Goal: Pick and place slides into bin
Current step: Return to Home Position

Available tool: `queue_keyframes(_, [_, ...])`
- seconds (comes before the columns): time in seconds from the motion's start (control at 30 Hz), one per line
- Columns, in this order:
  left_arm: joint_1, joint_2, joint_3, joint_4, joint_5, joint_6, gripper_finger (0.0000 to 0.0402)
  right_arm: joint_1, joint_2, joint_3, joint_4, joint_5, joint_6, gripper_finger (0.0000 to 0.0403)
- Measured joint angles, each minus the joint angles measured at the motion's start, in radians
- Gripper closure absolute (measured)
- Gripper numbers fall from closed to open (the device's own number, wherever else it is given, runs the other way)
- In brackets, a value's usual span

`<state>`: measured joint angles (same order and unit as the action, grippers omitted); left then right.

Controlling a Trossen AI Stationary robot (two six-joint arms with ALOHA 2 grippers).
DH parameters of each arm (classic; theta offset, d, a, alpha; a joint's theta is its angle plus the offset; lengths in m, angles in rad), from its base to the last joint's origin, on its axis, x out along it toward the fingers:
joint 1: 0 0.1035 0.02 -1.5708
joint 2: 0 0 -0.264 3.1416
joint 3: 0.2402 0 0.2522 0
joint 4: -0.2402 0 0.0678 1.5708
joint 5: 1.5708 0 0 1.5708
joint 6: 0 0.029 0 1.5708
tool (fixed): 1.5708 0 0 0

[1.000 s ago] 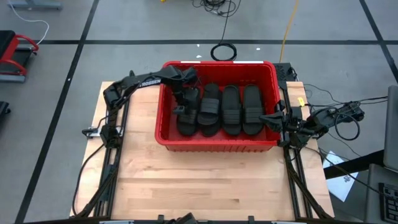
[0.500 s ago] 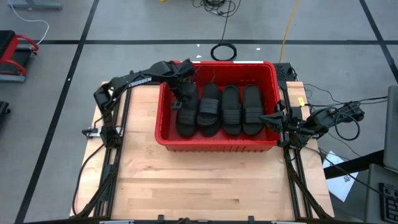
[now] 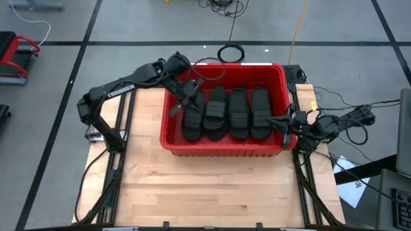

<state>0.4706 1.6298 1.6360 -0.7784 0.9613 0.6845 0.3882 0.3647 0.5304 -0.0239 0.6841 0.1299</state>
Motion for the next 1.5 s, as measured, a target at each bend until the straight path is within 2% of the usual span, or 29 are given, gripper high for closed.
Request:
queue_keyframes(0.07, [-0.008, -0.003, -0.029, 0.026, 0.021, -0.068, 0.0393, 0.000, -0.029, -0.033, 0.031, 0.003, -0.003, 0.0403])
queue_keyframes(0.17, [-0.051, -0.043, -0.069, 0.068, -0.018, -0.077, 0.0399, 0.000, -0.085, -0.094, 0.128, 0.010, -0.029, 0.0403])
queue_keyframes(0.3, [-0.103, -0.137, -0.146, 0.215, -0.075, -0.164, 0.0401, 0.000, -0.162, -0.180, 0.258, 0.026, -0.085, 0.0403])
queue_keyframes(0.43, [-0.119, -0.257, -0.271, 0.364, -0.131, -0.315, 0.0401, 0.000, -0.223, -0.247, 0.361, 0.026, -0.126, 0.0403])
queue_keyframes(0.53, [-0.119, -0.347, -0.410, 0.469, -0.162, -0.452, 0.0401, 0.000, -0.253, -0.266, 0.370, 0.027, -0.149, 0.0403])
queue_keyframes(0.6, [-0.136, -0.408, -0.511, 0.603, -0.208, -0.568, 0.0401, 0.000, -0.264, -0.268, 0.373, 0.027, -0.169, 0.0403])
queue_keyframes(0.7, [-0.180, -0.505, -0.662, 0.908, -0.310, -0.748, 0.0401, 0.000, -0.273, -0.268, 0.371, 0.024, -0.189, 0.0403])
queue_keyframes(0.87, [-0.249, -0.608, -0.893, 1.413, -0.569, -0.941, 0.0401, 0.000, -0.273, -0.268, 0.369, -0.042, -0.196, 0.0403])
queue_keyframes(0.93, [-0.279, -0.623, -0.959, 1.521, -0.633, -0.968, 0.0401, 0.000, -0.274, -0.268, 0.365, -0.079, -0.195, 0.0403])
queue_keyframes(1.03, [-0.315, -0.625, -1.000, 1.574, -0.678, -1.005, 0.0401, 0.000, -0.276, -0.268, 0.363, -0.142, -0.195, 0.0403])
queue_keyframes(1.17, [-0.352, -0.623, -1.001, 1.601, -0.662, -0.996, 0.0401, 0.000, -0.276, -0.268, 0.354, -0.163, -0.194, 0.0403])
queue_keyframes(1.3, [-0.361, -0.624, -1.000, 1.676, -0.587, -0.999, 0.0401, 0.000, -0.276, -0.268, 0.353, -0.158, -0.173, 0.0403])
queue_keyframes(1.5, [-0.370, -0.623, -1.000, 1.674, -0.477, -1.013, 0.0401, 0.000, -0.270, -0.268, 0.334, -0.152, -0.151, 0.0403])
